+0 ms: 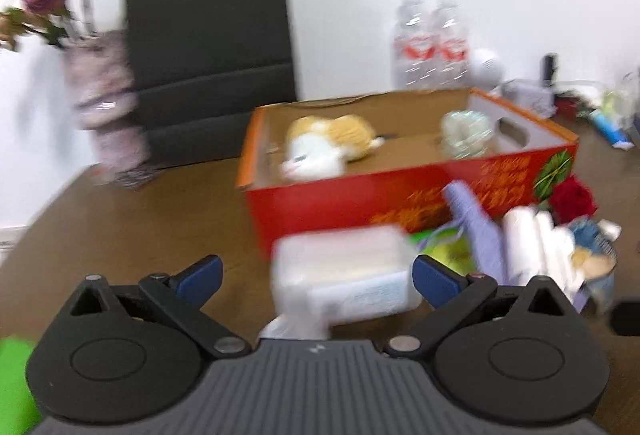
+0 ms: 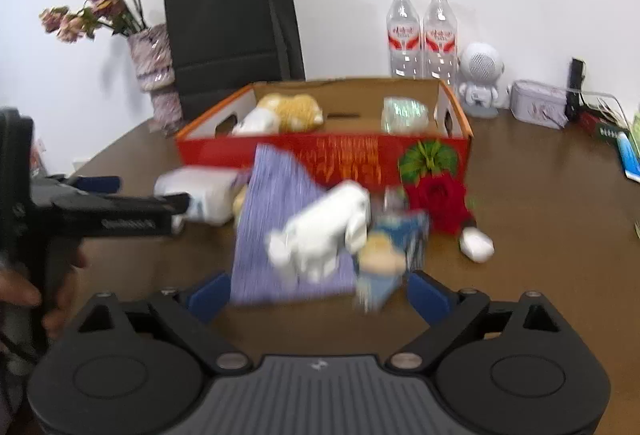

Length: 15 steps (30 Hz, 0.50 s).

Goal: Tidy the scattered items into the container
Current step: 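Grasp the translucent white container with the left tool while the right tool grasps the white gadget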

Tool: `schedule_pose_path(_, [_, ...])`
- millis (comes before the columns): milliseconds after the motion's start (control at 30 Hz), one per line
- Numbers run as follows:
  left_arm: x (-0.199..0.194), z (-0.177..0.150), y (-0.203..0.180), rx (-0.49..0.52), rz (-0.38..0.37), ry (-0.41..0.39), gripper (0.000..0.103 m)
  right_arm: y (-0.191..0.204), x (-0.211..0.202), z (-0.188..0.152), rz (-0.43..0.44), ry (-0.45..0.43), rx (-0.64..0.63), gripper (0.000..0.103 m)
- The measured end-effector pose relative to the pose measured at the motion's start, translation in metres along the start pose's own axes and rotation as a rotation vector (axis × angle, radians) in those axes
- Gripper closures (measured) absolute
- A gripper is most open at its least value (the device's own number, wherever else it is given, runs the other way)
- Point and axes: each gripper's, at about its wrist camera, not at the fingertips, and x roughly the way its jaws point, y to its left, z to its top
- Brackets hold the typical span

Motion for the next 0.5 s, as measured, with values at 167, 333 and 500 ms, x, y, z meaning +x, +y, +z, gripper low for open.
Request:
schedule_pose_path(167, [0.022,-0.002,-0.003,-0.011,0.004,0.045,0.0,-0.001,0.045,0.028,0.035,0.058,0.049,0.011])
schedule_pose_path(333, [0.02,-0.004,0.001,-0.024,-0.026,0.01,0.016,0.002,0.085,0.03,-0.017,0.115,0.065,0.031])
schedule_pose_path(500, [-0.008,-0.004,0.0,-0.013,-0.004,-0.063,0.018,-0.006,0.073,0.023,0.034,0.091,0.051,0.045])
